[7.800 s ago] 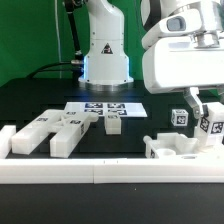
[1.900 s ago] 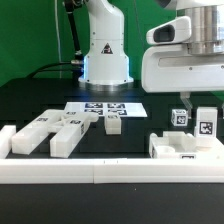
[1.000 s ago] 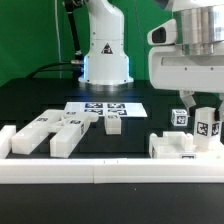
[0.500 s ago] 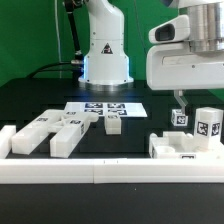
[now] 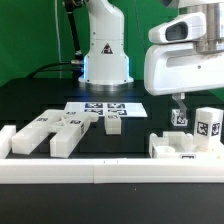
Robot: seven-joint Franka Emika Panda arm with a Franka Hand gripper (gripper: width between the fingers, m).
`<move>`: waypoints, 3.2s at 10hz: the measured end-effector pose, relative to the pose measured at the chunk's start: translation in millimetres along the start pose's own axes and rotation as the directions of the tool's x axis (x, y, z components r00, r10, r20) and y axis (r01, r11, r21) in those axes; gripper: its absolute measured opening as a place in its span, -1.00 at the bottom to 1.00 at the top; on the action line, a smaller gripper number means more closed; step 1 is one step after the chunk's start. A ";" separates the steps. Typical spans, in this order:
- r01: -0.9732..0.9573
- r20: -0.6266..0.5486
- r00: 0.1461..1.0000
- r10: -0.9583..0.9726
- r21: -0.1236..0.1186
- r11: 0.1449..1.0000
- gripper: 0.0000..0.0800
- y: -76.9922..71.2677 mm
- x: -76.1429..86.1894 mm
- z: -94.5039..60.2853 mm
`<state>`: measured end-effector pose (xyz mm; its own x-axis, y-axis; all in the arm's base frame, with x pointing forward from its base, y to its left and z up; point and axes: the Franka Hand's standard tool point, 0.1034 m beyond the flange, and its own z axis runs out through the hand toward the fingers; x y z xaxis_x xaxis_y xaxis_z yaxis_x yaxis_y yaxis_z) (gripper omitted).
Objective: Assemble chair
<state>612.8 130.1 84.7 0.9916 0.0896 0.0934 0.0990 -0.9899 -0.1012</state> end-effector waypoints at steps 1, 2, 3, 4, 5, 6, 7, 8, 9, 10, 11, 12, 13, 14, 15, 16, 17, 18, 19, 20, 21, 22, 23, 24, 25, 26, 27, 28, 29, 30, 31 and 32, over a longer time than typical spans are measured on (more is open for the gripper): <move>0.053 0.000 0.999 -0.053 -0.008 0.999 0.62 -0.5 -0.1 0.1; 0.171 0.003 0.985 -0.171 -0.024 0.985 0.62 -0.6 0.1 0.0; 0.249 0.005 0.968 -0.249 -0.032 0.968 0.62 -0.2 0.3 0.0; 0.322 0.008 0.947 -0.322 -0.034 0.946 0.62 0.5 0.2 0.2; 0.372 0.010 0.928 -0.372 -0.037 0.928 0.62 0.6 0.0 0.6; 0.362 0.011 0.932 -0.361 -0.036 0.932 0.62 0.9 -0.6 1.5; 0.362 0.011 0.932 -0.362 -0.036 0.931 0.29 0.9 -0.6 1.6; 0.351 0.011 0.936 -0.351 -0.036 0.936 -0.05 0.8 -0.7 1.7; 0.338 0.010 0.941 -0.338 -0.036 0.941 -0.05 0.8 -0.7 1.7; 0.332 0.010 0.943 -0.332 -0.037 0.943 -0.28 1.2 -0.6 1.6; 0.296 0.009 0.955 -0.296 -0.037 0.955 -0.28 1.1 -0.6 1.7; 0.196 0.005 0.981 -0.196 -0.036 0.980 -0.28 1.0 -0.6 1.7; 0.133 0.002 0.991 -0.133 -0.033 0.991 -0.28 0.8 -0.8 1.8; -0.051 -0.003 0.999 0.050 -0.020 0.999 -0.28 2.4 -0.7 2.1; -0.173 -0.008 0.985 0.173 -0.015 0.985 -0.28 2.9 -0.3 2.3; -0.287 -0.016 0.958 0.287 -0.010 0.958 -0.28 3.5 0.1 2.5; -0.380 -0.016 0.925 0.380 -0.001 0.925 -0.28 4.5 0.2 2.5; -0.466 -0.013 0.885 0.466 0.007 0.885 -0.27 5.2 0.3 2.5; -0.551 -0.013 0.834 0.551 0.009 0.834 -0.27 5.6 0.5 2.7; -0.619 -0.011 0.785 0.619 0.013 0.785 -0.27 6.0 0.8 2.6; -0.692 -0.010 0.722 0.692 0.014 0.722 -0.27 6.0 0.9 2.8; -0.763 -0.011 0.646 0.763 0.012 0.646 -0.27 5.9 1.1 2.9; -0.811 -0.012 0.585 0.811 0.012 0.585 -0.27 6.0 1.6 3.0; -0.854 -0.010 0.520 0.854 0.013 0.520 -0.27 5.8 1.7 3.0; -0.892 -0.007 0.452 0.892 0.016 0.452 -0.27 5.2 1.6 3.2; -0.913 -0.002 0.407 0.913 0.018 0.407 -0.27 4.9 1.5 3.2; -0.926 0.002 0.376 0.927 0.019 0.376 -0.27 4.7 1.4 3.3; -0.926 0.004 0.378 0.926 0.020 0.377 -0.13 3.9 1.4 3.3; -0.919 0.004 0.393 0.920 0.020 0.393 0.24 3.6 1.3 3.4; -0.908 0.004 0.419 0.908 0.020 0.419 0.24 2.9 1.2 3.2; -0.895 0.004 0.445 0.895 0.019 0.445 0.54 1.0 0.9 2.9; -0.839 0.001 0.543 0.839 0.018 0.543 0.54 -0.8 0.8 2.9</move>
Offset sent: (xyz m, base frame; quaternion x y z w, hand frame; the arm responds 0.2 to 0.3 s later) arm 0.0014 -0.0009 0.0007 -0.0137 0.0087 -0.1993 0.9798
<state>613.7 131.2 81.9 0.6220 -0.7822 -0.0356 -0.7770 -0.6110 -0.1513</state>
